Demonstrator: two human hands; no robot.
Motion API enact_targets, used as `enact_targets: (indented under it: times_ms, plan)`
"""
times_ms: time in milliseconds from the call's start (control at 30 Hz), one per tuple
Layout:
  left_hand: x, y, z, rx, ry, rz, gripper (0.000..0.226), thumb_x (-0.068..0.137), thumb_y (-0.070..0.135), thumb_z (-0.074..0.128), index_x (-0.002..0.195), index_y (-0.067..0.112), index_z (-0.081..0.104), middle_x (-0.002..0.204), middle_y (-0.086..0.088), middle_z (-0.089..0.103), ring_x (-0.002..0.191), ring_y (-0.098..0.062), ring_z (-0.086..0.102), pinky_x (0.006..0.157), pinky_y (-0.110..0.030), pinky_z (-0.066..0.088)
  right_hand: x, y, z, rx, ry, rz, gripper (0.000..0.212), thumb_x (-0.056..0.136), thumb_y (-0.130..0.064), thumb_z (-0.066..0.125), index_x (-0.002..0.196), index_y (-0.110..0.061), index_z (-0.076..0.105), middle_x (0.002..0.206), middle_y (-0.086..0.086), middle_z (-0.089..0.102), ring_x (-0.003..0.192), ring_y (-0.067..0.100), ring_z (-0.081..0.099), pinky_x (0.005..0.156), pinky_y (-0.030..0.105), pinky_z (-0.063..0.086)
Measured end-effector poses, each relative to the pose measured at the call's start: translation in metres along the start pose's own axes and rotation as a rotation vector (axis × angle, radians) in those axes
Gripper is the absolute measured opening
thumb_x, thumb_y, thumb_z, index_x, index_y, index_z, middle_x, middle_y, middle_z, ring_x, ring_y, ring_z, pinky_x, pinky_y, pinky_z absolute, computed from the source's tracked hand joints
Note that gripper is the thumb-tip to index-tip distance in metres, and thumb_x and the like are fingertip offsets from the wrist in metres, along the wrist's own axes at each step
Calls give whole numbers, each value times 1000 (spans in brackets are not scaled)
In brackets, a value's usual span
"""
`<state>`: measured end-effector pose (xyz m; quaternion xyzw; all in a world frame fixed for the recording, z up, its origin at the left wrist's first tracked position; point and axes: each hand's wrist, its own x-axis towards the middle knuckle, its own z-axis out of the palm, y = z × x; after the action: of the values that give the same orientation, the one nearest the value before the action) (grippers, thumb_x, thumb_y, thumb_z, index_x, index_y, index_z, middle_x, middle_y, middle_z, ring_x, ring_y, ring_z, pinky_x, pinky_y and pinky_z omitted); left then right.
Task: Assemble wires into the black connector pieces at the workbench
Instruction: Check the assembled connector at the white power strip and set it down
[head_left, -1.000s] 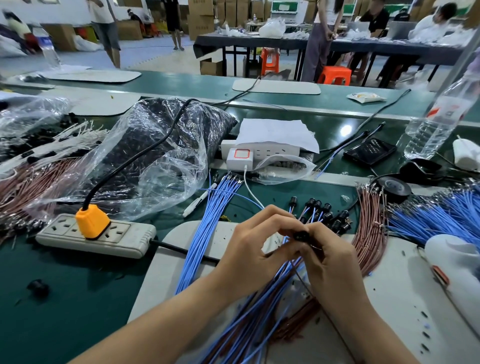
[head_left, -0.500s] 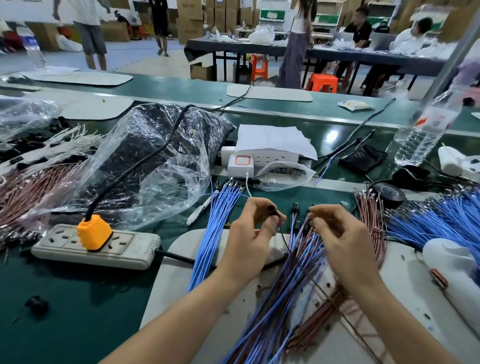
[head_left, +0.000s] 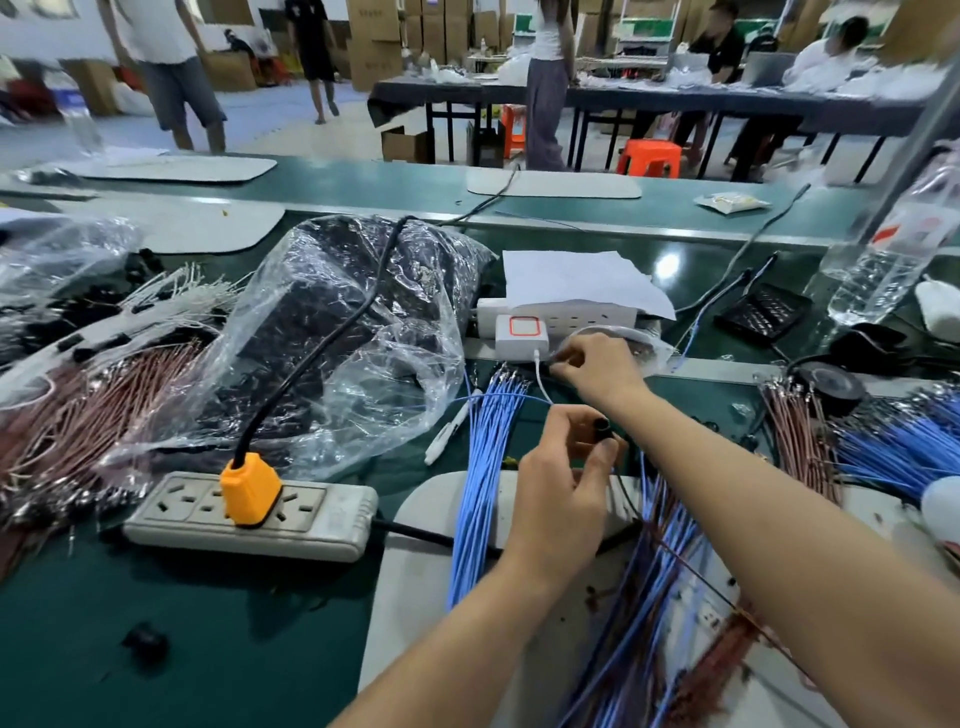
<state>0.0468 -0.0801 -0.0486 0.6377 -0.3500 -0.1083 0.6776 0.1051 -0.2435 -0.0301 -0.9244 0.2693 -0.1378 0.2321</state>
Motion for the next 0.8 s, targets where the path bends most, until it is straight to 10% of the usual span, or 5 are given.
enact_targets:
  times_ms: [467,800]
  plan:
    - [-3,4,0,-19,-46,40,16,94,9,54,100,24,53,93,-2,70,90,-14,68,83,-37,55,-32,11,-16,333,282,-21,8,87,-3,65,91,-6,71,87,6,68,81,18,64,75,24,50]
    - [-10,3,10,85,-256,99,26,87,-8,60,102,12,60,100,-3,68,97,-11,67,87,-21,51,-163,50,-57,1041,232,20,18,86,4,61,83,-13,69,74,8,72,66,15,68,67,21,57]
